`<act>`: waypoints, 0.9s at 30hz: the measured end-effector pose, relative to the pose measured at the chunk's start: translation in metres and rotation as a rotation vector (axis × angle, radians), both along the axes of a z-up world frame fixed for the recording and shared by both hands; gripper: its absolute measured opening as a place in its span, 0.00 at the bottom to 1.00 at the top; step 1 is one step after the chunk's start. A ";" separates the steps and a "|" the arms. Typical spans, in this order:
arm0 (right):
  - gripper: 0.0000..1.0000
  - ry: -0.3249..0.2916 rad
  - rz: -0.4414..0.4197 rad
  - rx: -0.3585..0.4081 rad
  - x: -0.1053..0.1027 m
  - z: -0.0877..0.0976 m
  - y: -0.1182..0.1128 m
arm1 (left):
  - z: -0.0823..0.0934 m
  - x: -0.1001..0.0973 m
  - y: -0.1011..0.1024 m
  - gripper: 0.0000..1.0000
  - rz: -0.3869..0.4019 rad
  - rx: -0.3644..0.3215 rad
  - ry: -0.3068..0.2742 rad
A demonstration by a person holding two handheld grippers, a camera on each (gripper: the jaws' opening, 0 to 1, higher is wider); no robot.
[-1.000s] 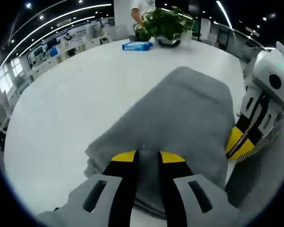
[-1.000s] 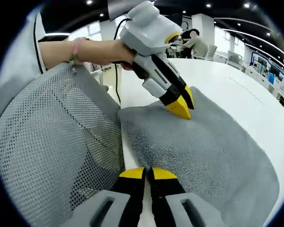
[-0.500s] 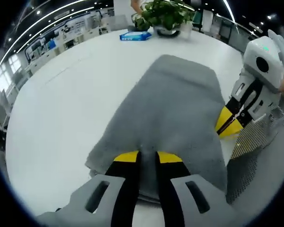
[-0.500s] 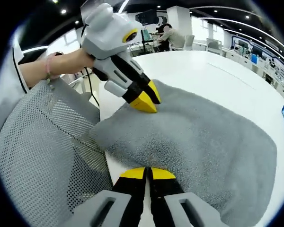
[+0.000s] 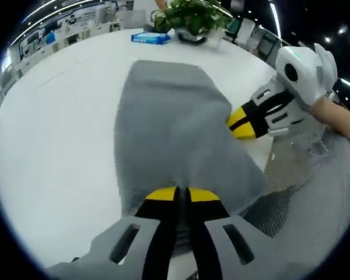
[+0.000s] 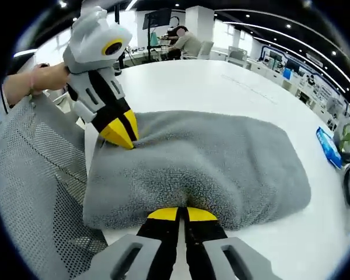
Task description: Open the folded towel by lifting each exposed corner and separating the folded layers until the towel lies flat within the target outline without major curled edges
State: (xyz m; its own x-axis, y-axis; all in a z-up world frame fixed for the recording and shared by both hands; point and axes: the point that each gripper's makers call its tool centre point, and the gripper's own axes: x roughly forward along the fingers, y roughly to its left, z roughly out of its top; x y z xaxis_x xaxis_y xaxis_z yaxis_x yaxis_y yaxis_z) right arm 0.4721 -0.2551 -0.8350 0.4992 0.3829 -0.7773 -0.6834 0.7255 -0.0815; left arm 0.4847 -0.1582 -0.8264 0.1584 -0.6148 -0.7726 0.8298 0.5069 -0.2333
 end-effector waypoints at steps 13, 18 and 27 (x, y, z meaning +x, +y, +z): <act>0.00 -0.161 0.134 -0.229 0.016 0.001 -0.003 | -0.001 -0.028 -0.026 0.05 -0.125 -0.047 0.042; 0.00 -0.231 0.206 -0.355 0.022 0.000 -0.005 | -0.001 -0.035 -0.032 0.05 -0.149 -0.063 0.058; 0.00 -0.300 0.207 -0.419 0.033 0.000 -0.009 | 0.000 -0.044 -0.042 0.06 -0.184 -0.094 0.071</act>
State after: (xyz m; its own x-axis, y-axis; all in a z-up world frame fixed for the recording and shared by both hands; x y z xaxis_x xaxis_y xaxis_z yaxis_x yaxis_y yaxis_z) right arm 0.5051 -0.2645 -0.8352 0.6696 0.1848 -0.7194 -0.7103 0.4424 -0.5475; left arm 0.4404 -0.2003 -0.8260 -0.0165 -0.6981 -0.7158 0.8861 0.3214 -0.3339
